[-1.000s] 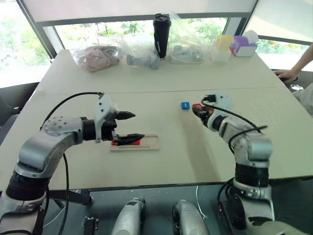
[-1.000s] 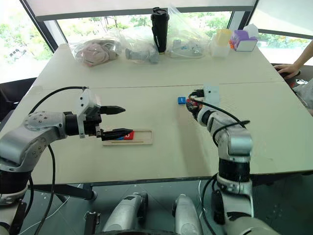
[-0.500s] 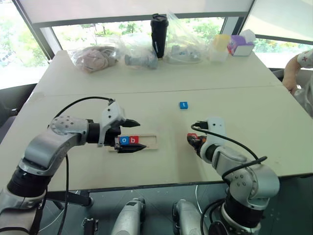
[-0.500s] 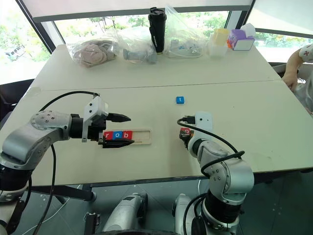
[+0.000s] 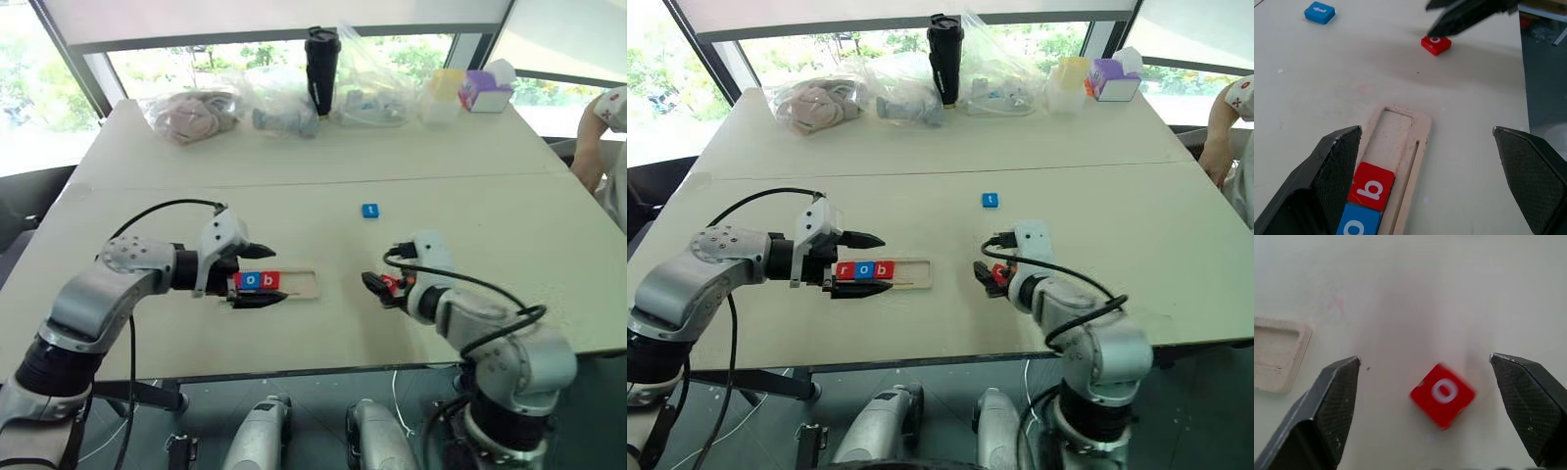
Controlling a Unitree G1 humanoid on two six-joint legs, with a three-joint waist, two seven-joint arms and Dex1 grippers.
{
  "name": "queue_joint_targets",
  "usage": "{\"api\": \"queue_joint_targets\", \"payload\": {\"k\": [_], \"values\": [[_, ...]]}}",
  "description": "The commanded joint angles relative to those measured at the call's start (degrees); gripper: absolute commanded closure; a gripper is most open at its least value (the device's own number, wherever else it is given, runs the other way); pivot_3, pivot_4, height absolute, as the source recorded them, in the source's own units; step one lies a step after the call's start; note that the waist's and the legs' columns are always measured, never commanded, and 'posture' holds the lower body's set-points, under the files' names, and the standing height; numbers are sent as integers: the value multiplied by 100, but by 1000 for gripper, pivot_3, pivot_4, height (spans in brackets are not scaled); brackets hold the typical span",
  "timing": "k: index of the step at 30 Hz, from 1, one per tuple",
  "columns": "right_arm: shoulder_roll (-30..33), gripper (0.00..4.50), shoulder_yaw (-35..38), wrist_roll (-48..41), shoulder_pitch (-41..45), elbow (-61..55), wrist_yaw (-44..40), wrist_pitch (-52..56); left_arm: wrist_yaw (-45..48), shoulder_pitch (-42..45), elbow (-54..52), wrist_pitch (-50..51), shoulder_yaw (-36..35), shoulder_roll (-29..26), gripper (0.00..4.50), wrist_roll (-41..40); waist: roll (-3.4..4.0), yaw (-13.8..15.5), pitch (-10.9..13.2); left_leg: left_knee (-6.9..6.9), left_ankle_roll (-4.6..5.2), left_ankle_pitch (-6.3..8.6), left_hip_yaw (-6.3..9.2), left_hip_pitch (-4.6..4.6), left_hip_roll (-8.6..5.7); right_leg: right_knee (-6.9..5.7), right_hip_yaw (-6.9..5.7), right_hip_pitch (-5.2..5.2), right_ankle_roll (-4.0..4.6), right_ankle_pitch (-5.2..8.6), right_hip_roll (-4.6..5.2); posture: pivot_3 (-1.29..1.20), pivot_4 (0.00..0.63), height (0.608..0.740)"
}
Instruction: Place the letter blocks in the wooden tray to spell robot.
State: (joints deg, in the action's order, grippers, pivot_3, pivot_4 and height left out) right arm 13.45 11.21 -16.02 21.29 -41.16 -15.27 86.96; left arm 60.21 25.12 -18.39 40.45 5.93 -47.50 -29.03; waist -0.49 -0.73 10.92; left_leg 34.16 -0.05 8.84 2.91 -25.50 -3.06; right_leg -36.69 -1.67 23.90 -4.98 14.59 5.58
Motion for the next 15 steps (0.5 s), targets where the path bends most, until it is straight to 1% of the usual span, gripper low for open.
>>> {"api": "queue_joint_targets", "payload": {"k": [1,2,3,4,6,9,12,15], "values": [[2340,62,-327,36,-408,784,-2514,-3119,284,-26,-116,-191,-123,-276,0,41,19,13,13,1,0,1,2,-3,-1,18,-5,-12,0,0,0,0,150,740],[2966,62,-505,240,-591,1252,-3084,-4091,357,-32,-111,-226,-104,-331,0,57,20,16,13,-4,3,2,3,2,0,52,-15,-31,-1,0,0,0,150,740],[3287,62,-614,361,-703,1601,-3364,-4715,397,-32,-103,-251,-91,-362,0,64,15,10,11,-2,7,10,1,5,-2,66,-21,-45,-3,1,-1,0,150,740],[3560,62,-730,457,-713,2151,-3668,-5349,437,-23,-95,-287,-73,-397,0,78,1,-1,3,-3,17,16,-4,10,-4,75,-20,-54,-9,4,0,0,150,740],[3829,62,-939,602,-605,3131,-4195,-6378,502,-9,-70,-344,-53,-437,0,112,-2,-36,4,-2,31,21,-10,12,-2,86,-14,-61,-13,4,4,0,150,740],[3906,62,-1279,850,-265,4311,-4694,-7533,524,-24,-104,-360,-53,-443,0,139,1,-22,8,-1,34,21,-20,12,-2,80,-6,-56,-15,3,4,0,150,740],[3726,62,-1446,805,70,4859,-4984,-8006,430,-152,-253,-278,-133,-440,0,104,0,-5,9,5,35,20,-20,12,-2,65,-5,-52,-14,3,4,0,150,740],[3535,62,-1607,903,296,5219,-5059,-8369,305,-340,-408,-180,-249,-446,0,43,0,-1,9,10,34,21,-16,14,1,59,-4,-54,-14,3,5,0,150,740]]}}
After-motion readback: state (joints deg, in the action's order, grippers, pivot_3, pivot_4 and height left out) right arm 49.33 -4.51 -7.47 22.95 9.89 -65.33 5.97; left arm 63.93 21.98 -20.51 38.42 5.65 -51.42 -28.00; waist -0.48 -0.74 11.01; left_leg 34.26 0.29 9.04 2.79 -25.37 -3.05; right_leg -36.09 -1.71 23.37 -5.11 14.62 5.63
